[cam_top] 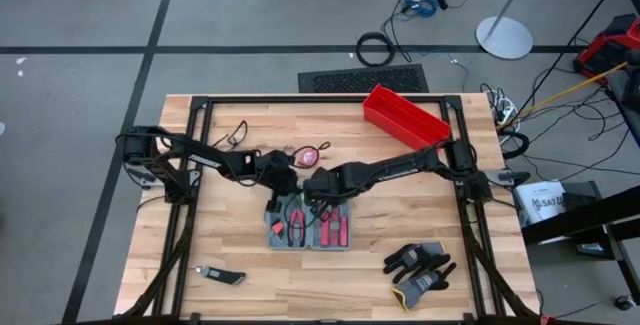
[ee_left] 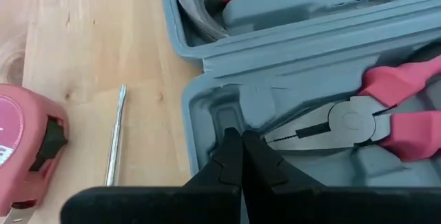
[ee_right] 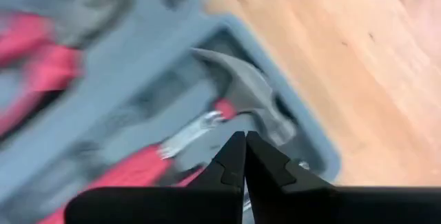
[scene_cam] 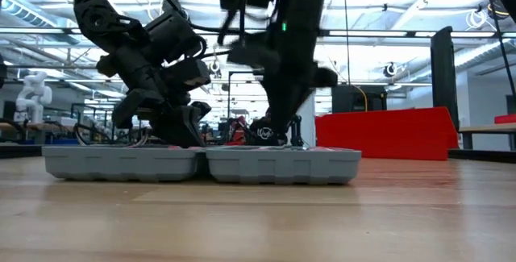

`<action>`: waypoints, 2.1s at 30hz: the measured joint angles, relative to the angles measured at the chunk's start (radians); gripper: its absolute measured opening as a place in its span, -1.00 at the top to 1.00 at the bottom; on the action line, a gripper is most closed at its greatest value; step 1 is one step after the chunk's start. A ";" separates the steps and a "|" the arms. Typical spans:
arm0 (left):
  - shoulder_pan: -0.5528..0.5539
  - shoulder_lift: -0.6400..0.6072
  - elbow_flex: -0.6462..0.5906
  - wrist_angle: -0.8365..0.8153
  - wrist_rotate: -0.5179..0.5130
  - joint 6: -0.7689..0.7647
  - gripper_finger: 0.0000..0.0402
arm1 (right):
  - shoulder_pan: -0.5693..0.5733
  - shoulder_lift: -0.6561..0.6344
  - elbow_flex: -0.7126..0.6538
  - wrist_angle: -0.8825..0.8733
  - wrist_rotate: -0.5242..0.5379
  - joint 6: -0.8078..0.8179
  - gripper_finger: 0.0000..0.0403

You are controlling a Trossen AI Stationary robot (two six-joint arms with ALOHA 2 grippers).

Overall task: Prefit tool cases
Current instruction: Put the screwdriver bits into the toolbox

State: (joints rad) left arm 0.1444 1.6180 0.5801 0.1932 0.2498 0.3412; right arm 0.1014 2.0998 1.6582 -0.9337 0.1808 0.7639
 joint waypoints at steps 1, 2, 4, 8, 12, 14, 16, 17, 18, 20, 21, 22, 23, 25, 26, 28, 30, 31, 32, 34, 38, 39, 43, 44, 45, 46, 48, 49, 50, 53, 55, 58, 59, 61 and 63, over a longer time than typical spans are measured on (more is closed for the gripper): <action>0.000 0.000 0.000 -0.001 0.001 0.000 1.00 | 0.003 -0.006 0.002 0.013 -0.003 0.000 1.00; 0.000 0.000 0.000 -0.002 0.002 0.000 1.00 | 0.004 -0.009 0.003 0.022 -0.009 0.001 1.00; 0.000 -0.001 0.001 -0.005 0.001 0.000 1.00 | 0.009 -0.009 0.001 0.000 -0.033 0.009 1.00; 0.001 -0.001 0.001 -0.009 0.000 -0.003 1.00 | 0.021 -0.009 0.001 -0.016 -0.054 0.026 1.00; 0.001 -0.002 0.001 -0.011 -0.003 -0.004 1.00 | 0.037 -0.010 0.001 -0.039 -0.085 0.048 1.00; 0.001 -0.002 0.001 -0.013 -0.005 -0.004 1.00 | 0.044 -0.009 0.001 -0.045 -0.103 0.052 1.00; 0.001 -0.002 0.000 -0.013 -0.006 -0.004 1.00 | 0.050 -0.006 0.001 -0.044 -0.104 0.056 1.00; 0.001 -0.002 0.000 -0.013 -0.007 -0.004 1.00 | 0.051 -0.005 0.001 -0.043 -0.104 0.056 1.00; 0.001 -0.002 0.000 -0.013 -0.007 -0.004 1.00 | 0.052 0.000 0.001 -0.034 -0.104 0.056 1.00; 0.001 -0.002 0.000 -0.013 -0.007 -0.004 1.00 | 0.052 0.007 0.001 -0.025 -0.106 0.056 1.00; 0.001 -0.002 0.000 -0.014 -0.008 -0.004 1.00 | 0.052 0.013 0.001 -0.025 -0.107 0.057 1.00; 0.001 -0.002 0.000 -0.014 -0.008 -0.004 1.00 | 0.052 0.018 0.001 -0.020 -0.108 0.056 1.00; 0.001 -0.002 0.000 -0.015 -0.008 -0.005 1.00 | 0.052 0.025 0.001 -0.020 -0.112 0.057 1.00; 0.001 -0.002 0.000 -0.015 -0.009 -0.005 1.00 | 0.052 0.041 0.001 -0.023 -0.131 0.062 1.00; 0.001 -0.002 0.000 -0.016 -0.009 -0.005 1.00 | 0.052 0.046 0.002 -0.023 -0.134 0.062 1.00; 0.001 -0.002 0.000 -0.017 -0.011 -0.005 1.00 | 0.052 0.051 0.003 -0.023 -0.143 0.063 1.00; 0.002 -0.002 0.000 -0.016 -0.012 -0.005 1.00 | 0.051 0.056 0.004 -0.024 -0.151 0.062 1.00; 0.002 -0.002 0.000 -0.018 -0.012 -0.005 1.00 | 0.051 0.059 0.005 -0.023 -0.151 0.062 1.00; 0.002 -0.002 0.000 -0.018 -0.012 -0.005 1.00 | 0.051 0.060 0.005 -0.026 -0.149 0.061 1.00; 0.002 -0.002 0.000 -0.018 -0.012 -0.005 1.00 | 0.051 0.075 0.006 -0.035 -0.150 0.046 1.00; 0.002 -0.002 0.000 -0.019 -0.012 -0.005 1.00 | 0.051 0.117 0.008 -0.038 -0.161 0.000 1.00; 0.002 -0.002 0.000 -0.018 -0.012 -0.005 1.00 | 0.051 0.124 0.008 -0.038 -0.164 -0.011 1.00; 0.002 -0.002 -0.001 -0.022 -0.014 -0.005 1.00 | 0.050 0.138 0.010 -0.031 -0.171 -0.043 1.00; 0.002 -0.002 -0.001 -0.021 -0.014 -0.004 1.00 | 0.050 0.138 0.009 -0.027 -0.170 -0.052 1.00; 0.002 -0.002 -0.001 -0.019 -0.014 0.000 1.00 | 0.049 0.138 0.008 -0.024 -0.171 -0.063 1.00; 0.002 -0.002 -0.001 -0.018 -0.014 0.003 1.00 | 0.045 0.137 0.008 -0.024 -0.173 -0.070 1.00; 0.004 -0.002 -0.001 -0.016 -0.014 0.004 1.00 | 0.038 0.136 0.008 -0.027 -0.179 -0.074 1.00; 0.005 -0.002 -0.001 -0.016 -0.014 0.004 1.00 | 0.036 0.128 0.007 -0.031 -0.179 -0.073 1.00; 0.005 -0.002 -0.001 -0.016 -0.014 0.004 1.00 | 0.036 0.122 0.005 -0.035 -0.174 -0.070 1.00; 0.005 -0.002 -0.001 -0.017 -0.016 0.004 1.00 | 0.038 0.082 0.000 -0.040 -0.131 -0.053 1.00; 0.007 -0.002 -0.002 -0.019 -0.021 0.004 1.00 | 0.040 0.053 -0.006 -0.042 -0.087 -0.039 1.00; 0.008 -0.002 -0.002 -0.019 -0.023 0.003 1.00 | 0.035 0.010 -0.009 -0.033 -0.048 -0.019 1.00; 0.008 -0.002 -0.002 -0.019 -0.023 0.004 1.00 | 0.035 -0.006 -0.005 -0.024 -0.043 -0.017 1.00; 0.008 -0.002 -0.002 -0.019 -0.022 0.003 1.00 | 0.041 -0.015 -0.001 -0.017 -0.045 -0.004 1.00; 0.008 -0.002 -0.002 -0.019 -0.023 -0.003 1.00 | 0.047 -0.003 -0.004 -0.023 -0.056 0.000 1.00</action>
State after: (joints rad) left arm 0.1520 1.6161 0.5785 0.1745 0.2272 0.3381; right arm 0.1484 2.0967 1.6537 -0.9567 0.1248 0.7635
